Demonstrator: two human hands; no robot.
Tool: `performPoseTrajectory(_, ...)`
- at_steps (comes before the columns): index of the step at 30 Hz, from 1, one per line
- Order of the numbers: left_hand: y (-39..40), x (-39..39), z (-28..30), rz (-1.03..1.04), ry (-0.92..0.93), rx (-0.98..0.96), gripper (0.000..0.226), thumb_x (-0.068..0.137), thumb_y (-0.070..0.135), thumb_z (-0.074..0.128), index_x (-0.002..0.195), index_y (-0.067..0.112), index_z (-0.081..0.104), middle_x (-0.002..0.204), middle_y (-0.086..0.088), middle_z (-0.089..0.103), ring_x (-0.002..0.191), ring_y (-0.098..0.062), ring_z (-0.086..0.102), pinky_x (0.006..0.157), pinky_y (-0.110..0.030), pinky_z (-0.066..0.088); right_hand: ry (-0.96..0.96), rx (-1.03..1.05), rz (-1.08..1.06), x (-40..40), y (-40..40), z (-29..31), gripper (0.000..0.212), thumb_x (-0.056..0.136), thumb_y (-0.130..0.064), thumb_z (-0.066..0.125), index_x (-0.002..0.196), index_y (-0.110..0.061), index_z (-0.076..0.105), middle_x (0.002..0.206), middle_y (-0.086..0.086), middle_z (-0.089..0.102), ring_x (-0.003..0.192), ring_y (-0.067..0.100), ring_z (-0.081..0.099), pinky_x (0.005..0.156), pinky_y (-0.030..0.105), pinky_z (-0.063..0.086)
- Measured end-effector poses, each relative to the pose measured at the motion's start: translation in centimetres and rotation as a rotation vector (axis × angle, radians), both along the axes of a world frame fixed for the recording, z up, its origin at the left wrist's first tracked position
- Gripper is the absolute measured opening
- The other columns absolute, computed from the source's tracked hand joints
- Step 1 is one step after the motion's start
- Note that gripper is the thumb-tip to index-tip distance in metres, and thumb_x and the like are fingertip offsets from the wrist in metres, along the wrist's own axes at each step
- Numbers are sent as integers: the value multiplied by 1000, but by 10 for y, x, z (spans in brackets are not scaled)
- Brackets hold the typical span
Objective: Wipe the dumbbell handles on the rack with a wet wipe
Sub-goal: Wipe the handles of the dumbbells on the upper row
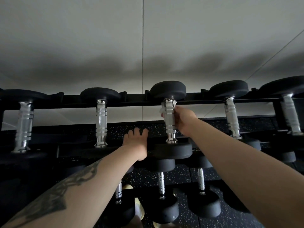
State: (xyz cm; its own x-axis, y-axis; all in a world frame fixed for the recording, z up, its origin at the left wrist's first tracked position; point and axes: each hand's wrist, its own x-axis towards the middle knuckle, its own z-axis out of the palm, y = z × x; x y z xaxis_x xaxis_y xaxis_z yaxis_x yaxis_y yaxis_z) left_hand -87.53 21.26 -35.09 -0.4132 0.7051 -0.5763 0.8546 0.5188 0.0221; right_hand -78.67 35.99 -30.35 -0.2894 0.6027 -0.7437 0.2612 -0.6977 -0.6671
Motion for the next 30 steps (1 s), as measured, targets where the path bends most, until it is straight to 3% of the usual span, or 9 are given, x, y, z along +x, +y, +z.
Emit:
performPoseTrajectory(3,-1,0,-1,-3,-3,-5,72,80,17,65,136,21,20,138,-13,28,126,-33,32,106,-39,29,-31,18,357,22,9,-3,21,99,-16,40,106,-8,59,102,16,66,86,24,65,78,36,52)
performPoseTrajectory(6,0,0,-1,-1,1,-6,71,80,17,65,135,20,21,138,-13,28,126,-33,32,105,-38,29,-187,129,750,43,13,-6,21,95,-6,47,104,-11,65,108,10,69,97,21,64,92,32,47)
performPoseTrajectory(13,0,-1,1,3,-11,-6,69,81,16,63,136,19,21,136,-13,29,125,-33,32,105,-39,28,-205,261,622,37,4,-2,28,93,-8,51,119,-7,62,111,10,67,105,22,60,99,36,42)
performPoseTrajectory(16,0,-1,0,3,-14,2,71,81,15,63,137,19,20,137,-14,28,125,-33,32,106,-39,28,-326,486,770,60,-18,3,16,91,-16,57,93,-19,73,84,3,71,82,19,63,80,35,49)
performPoseTrajectory(18,0,-1,-1,5,-18,1,71,80,14,63,137,20,20,138,-14,27,125,-32,32,105,-39,28,-398,590,824,76,-25,16,14,86,-25,65,74,-29,72,65,-13,67,68,11,61,63,18,47)
performPoseTrajectory(20,1,0,0,11,-22,-6,71,80,14,63,136,20,20,138,-14,27,125,-32,31,105,-39,27,-430,686,838,79,-29,32,5,80,-34,72,84,-33,74,75,-21,67,75,0,61,65,8,41)
performPoseTrajectory(22,2,0,1,17,-28,-16,72,80,13,63,137,20,20,138,-13,27,125,-32,31,106,-39,27,-417,786,881,70,-34,43,16,75,-41,75,89,-34,75,87,-21,70,80,-5,61,73,12,46)
performPoseTrajectory(25,1,-1,1,17,-29,-12,72,81,16,63,138,20,19,138,-13,28,126,-33,31,106,-40,28,-528,932,1029,43,-50,43,16,76,-47,71,90,-39,73,94,-19,69,84,2,61,74,24,52)
performPoseTrajectory(30,1,-2,1,2,-30,-15,71,80,13,62,137,21,20,137,-12,29,125,-32,32,106,-39,28,-683,1004,1083,39,-42,42,10,77,-31,66,85,-35,71,91,-14,67,84,11,62,69,24,51)
